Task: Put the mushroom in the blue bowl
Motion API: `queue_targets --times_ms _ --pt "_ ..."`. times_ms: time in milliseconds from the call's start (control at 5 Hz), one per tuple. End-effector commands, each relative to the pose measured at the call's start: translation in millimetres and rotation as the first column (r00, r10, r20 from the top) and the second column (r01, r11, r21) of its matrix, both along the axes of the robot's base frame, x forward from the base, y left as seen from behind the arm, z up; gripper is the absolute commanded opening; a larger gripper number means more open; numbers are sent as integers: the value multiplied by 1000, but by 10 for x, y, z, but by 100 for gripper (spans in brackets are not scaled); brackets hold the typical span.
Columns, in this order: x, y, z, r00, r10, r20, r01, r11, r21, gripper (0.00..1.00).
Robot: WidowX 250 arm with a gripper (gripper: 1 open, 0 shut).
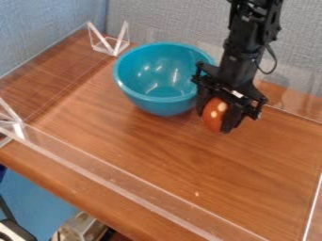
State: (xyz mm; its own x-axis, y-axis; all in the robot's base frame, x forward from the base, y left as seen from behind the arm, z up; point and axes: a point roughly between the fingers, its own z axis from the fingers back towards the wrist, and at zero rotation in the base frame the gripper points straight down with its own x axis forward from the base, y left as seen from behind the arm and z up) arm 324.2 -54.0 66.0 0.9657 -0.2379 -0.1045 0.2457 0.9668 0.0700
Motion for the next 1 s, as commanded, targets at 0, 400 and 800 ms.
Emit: queue_targets --times_ms 0,400,800 --pt "112 25 203 997 17 70 -15 1000 -24 0" --pt "118 7 228 997 15 77 -12 999 -39 0" --pt "118 -7 240 997 14 81 -10 999 -51 0"
